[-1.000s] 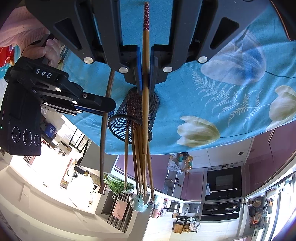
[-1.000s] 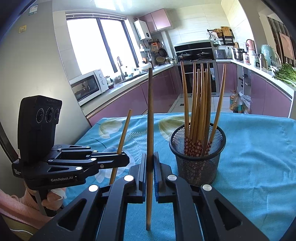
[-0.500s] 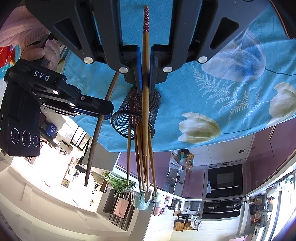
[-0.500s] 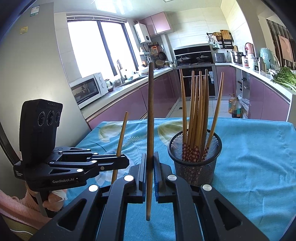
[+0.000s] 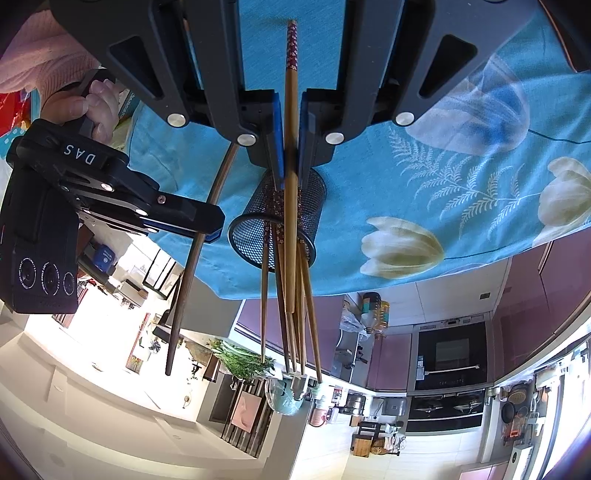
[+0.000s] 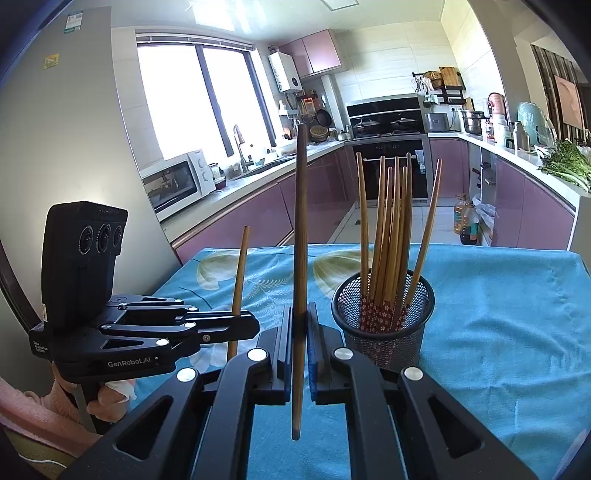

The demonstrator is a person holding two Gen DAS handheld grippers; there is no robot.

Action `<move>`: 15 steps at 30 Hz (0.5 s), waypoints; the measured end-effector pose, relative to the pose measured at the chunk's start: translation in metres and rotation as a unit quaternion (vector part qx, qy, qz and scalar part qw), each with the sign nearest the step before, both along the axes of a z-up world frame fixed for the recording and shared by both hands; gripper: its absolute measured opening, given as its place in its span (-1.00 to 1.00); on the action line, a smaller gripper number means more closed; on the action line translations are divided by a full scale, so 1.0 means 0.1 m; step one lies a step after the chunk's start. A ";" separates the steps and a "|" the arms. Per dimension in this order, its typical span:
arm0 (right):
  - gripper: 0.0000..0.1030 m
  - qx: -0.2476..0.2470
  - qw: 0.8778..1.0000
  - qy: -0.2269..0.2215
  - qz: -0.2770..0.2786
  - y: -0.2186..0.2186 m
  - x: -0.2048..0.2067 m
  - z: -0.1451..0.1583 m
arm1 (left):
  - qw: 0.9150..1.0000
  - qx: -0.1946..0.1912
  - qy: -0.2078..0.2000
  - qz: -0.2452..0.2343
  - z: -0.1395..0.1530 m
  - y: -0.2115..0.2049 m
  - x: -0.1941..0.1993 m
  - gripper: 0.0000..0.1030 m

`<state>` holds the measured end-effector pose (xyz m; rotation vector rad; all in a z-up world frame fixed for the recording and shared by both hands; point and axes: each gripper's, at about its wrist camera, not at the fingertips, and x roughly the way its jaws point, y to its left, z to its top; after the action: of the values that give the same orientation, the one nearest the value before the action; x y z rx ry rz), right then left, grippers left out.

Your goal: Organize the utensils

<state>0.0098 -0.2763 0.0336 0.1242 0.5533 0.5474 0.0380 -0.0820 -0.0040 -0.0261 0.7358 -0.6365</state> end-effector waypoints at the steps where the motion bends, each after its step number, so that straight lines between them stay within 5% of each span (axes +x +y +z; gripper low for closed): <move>1: -0.89 0.000 1.000 0.000 0.000 0.00 0.00 0.00 | 1.000 0.000 0.000 0.000 0.01 0.00 0.00 -0.86; 15: -0.89 0.000 1.000 -0.007 -0.003 -0.03 -0.01 0.05 | 1.000 -0.003 -0.011 0.000 0.06 0.01 -0.02 -0.86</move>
<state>0.0087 -0.2790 0.0382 0.1225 0.5391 0.5429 0.0361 -0.0809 0.0021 -0.0255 0.7119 -0.6379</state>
